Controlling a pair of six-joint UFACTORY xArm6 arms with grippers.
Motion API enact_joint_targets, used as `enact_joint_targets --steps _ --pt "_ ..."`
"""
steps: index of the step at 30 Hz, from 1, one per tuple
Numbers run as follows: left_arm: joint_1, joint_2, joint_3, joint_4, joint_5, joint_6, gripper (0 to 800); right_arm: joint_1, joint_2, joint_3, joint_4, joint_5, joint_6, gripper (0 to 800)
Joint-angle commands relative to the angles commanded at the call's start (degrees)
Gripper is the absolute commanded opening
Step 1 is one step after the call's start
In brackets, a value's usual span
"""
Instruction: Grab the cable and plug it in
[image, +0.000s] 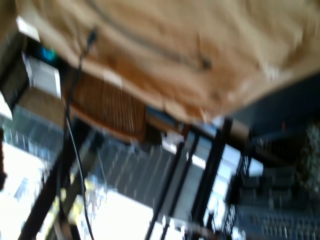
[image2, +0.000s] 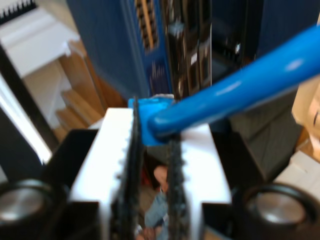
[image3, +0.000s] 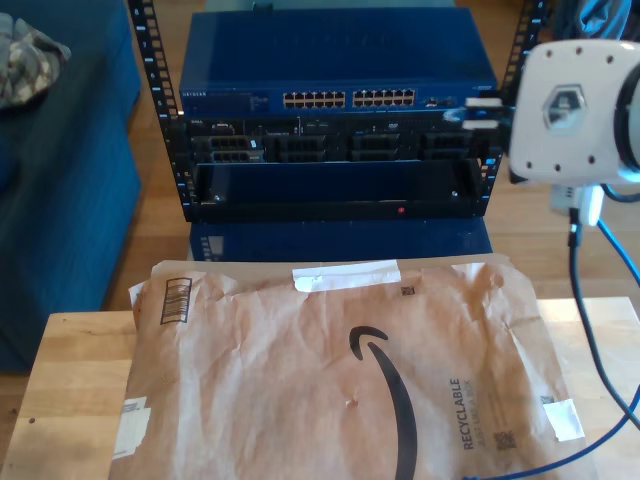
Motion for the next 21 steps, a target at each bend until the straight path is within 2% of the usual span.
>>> enact_joint_targets --steps 3,7,11,13,15,21 --pt "4.22 -0.7 1.41 7.12 -0.09 11.43 798 -0.79 -0.35 1.23 -0.09 0.0 -0.09 0" --pt "10.55 -0.79 3.96 12.57 -0.62 25.76 798 -4.04 -0.62 2.37 -0.09 0.0 -0.09 0" --pt "18.46 -1.14 9.05 19.08 -5.98 30.33 799 -5.36 -0.53 2.99 -0.09 0.0 -0.09 0" --pt "21.1 -2.2 12.04 21.71 -6.59 36.66 799 -6.51 -0.53 3.87 -0.09 0.0 -0.09 0" --pt "23.38 -4.31 16.35 24.35 -7.38 42.46 799 -6.68 -0.53 5.01 0.0 0.0 -0.09 0" --pt "26.99 -15.03 33.49 28.13 -10.11 49.49 799 -8.09 -0.53 6.24 -0.09 0.0 -0.18 0"
